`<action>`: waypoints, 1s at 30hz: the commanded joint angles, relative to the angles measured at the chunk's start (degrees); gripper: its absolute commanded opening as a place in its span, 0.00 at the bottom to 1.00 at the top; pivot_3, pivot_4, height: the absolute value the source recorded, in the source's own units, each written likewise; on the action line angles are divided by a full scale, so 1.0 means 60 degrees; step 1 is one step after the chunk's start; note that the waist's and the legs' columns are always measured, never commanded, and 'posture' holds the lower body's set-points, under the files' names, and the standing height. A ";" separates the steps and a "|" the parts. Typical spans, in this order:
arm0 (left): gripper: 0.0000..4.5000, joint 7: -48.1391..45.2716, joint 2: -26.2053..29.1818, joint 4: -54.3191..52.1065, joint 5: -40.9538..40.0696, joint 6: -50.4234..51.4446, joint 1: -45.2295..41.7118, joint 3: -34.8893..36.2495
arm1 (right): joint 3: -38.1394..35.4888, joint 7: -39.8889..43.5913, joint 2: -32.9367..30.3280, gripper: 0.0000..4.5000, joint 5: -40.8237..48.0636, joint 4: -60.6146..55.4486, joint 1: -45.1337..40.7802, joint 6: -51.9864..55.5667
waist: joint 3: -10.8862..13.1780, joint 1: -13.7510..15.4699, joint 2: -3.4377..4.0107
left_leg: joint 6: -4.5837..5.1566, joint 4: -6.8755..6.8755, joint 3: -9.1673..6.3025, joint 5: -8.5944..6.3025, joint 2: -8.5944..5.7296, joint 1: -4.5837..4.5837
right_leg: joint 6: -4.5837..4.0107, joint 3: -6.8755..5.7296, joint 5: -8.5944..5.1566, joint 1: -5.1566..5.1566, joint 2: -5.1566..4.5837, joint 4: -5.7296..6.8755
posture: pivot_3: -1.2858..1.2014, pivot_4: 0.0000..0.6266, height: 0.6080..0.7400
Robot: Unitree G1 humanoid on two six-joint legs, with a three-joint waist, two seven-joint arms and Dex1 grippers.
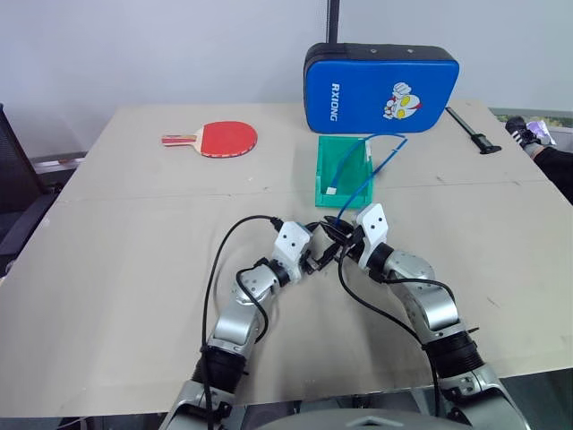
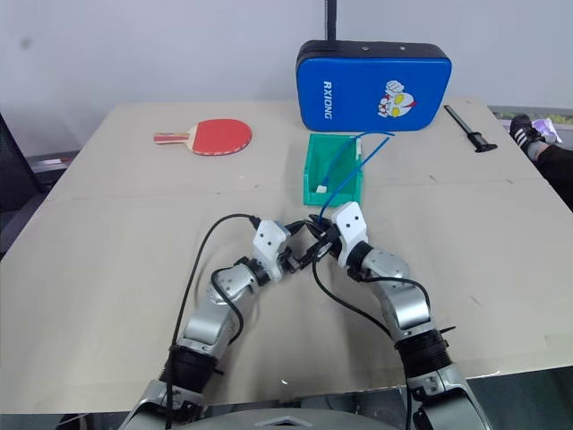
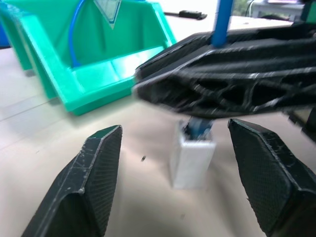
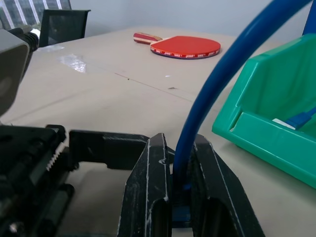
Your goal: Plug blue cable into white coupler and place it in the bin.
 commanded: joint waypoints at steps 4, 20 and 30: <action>0.80 -0.0499 0.0954 -0.2371 -0.0669 0.0857 0.0960 0.0448 | 0.0020 -0.0011 -0.0141 0.00 -0.0136 0.0040 0.0420 0.0017 | 0.0067 -0.0045 0.0003 | -0.0002 0.0005 0.0000 0.0001 0.0001 -0.0035 | 0.0000 0.0003 0.0001 -0.0031 -0.0003 -0.0001 | 0.52 0.24 0.41; 0.80 -0.2482 0.6810 -0.6441 -0.6305 0.7090 0.1176 0.5030 | -0.1868 0.0855 -0.1293 0.00 0.2389 -0.1102 -0.3012 0.3476 | 0.0413 -0.0049 -0.0004 | -0.0009 0.0018 -0.0023 0.0005 -0.0007 -0.0129 | 0.0005 -0.0012 0.0003 -0.0096 0.0002 -0.0018 | 0.52 0.24 0.41; 0.80 -0.2068 0.8038 -0.5746 -0.7308 0.8617 -0.1534 0.5299 | -0.2938 0.0964 -0.1347 0.00 0.2315 0.5019 -0.7797 0.4055 | 0.0483 -0.0087 -0.0071 | -0.0019 -0.0025 -0.0015 0.0011 -0.0012 -0.0127 | 0.0007 -0.0011 0.0004 -0.0090 0.0016 -0.0019 | 0.52 0.24 0.41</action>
